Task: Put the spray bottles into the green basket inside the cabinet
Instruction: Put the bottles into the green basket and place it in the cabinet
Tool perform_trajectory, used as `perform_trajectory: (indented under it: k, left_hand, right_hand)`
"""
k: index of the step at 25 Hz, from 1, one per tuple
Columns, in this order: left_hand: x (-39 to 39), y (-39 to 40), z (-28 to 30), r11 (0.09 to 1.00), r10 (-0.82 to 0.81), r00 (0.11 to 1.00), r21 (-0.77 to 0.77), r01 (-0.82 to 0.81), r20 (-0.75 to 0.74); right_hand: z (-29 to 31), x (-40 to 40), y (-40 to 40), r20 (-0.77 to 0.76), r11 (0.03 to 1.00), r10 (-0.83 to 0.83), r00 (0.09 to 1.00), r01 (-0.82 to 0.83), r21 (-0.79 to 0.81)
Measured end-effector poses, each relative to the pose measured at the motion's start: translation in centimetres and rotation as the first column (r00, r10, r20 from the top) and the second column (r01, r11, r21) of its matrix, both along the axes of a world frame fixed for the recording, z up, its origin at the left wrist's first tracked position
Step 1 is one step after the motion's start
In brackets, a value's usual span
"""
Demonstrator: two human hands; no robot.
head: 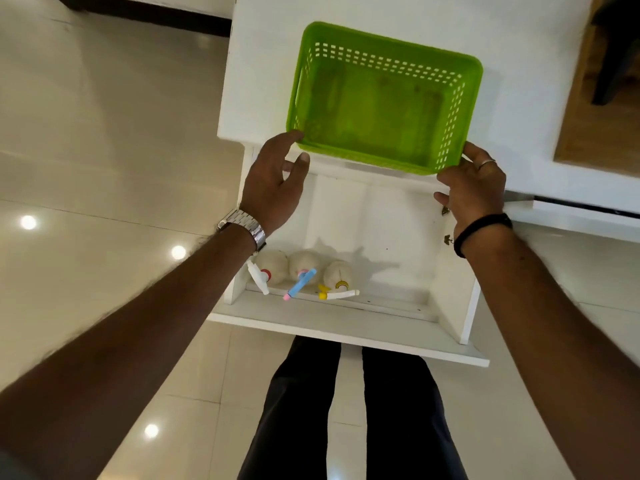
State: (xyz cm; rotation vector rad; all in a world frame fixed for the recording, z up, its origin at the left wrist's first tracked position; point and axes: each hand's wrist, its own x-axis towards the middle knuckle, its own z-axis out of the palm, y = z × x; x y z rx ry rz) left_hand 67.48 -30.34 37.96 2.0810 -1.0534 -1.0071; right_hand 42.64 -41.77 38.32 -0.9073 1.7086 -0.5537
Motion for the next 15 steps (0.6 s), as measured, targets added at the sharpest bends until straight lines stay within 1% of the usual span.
perform_trajectory:
  k: [2,3,5,6,8,10,11,12,14,15]
  left_hand:
    - [-0.7,1.3,-0.3,1.0,-0.023,1.0,-0.008,0.023,0.006]
    - [-0.9,1.7,-0.5,0.999,-0.025,1.0,-0.027,0.025,0.002]
    - [-0.9,2.8,-0.8,0.998,0.003,1.0,-0.07,-0.001,0.021]
    - [-1.0,3.7,-1.1,0.997,0.022,0.998,-0.069,-0.018,0.057]
    - [-1.9,6.1,-1.9,0.998,0.057,0.991,0.008,-0.059,0.119]
    - [-3.2,8.6,-2.7,0.986,0.098,0.992,0.129,-0.109,0.085]
    - [-3.9,9.5,-2.9,0.978,0.134,0.99,0.153,-0.139,0.047]
    - [-4.4,9.9,-3.0,0.974,0.183,0.983,0.13,-0.185,0.028]
    - [-4.5,9.0,-2.8,0.946,0.321,0.946,0.037,-0.322,0.038]
    - [-4.5,8.2,-2.5,0.921,0.388,0.921,0.015,-0.388,0.038]
  right_hand:
    - [-0.4,-0.5,0.1,0.0,1.0,0.027,1.0,-0.027,-0.007]
    - [-0.5,-0.8,0.2,0.004,1.0,0.011,1.0,-0.011,-0.017]
    - [-0.7,-1.2,0.8,0.018,0.995,-0.09,0.996,0.09,-0.039]
    - [-0.9,-1.5,1.8,0.01,0.99,-0.133,0.991,0.134,-0.038]
    - [-1.7,-2.2,5.1,-0.019,0.99,-0.137,0.99,0.138,0.02]
    - [-2.4,-2.4,8.7,0.009,0.989,-0.089,0.996,0.087,0.116]
    - [-2.4,-2.4,9.6,0.023,0.987,-0.091,0.996,0.088,0.134]
    - [-2.4,-2.3,9.6,0.041,0.987,-0.116,0.992,0.111,0.119]
    - [-2.1,-2.1,7.3,0.087,0.983,-0.184,0.979,0.181,0.038]
    - [-1.7,-2.1,5.7,0.101,0.979,-0.205,0.974,0.206,-0.005]
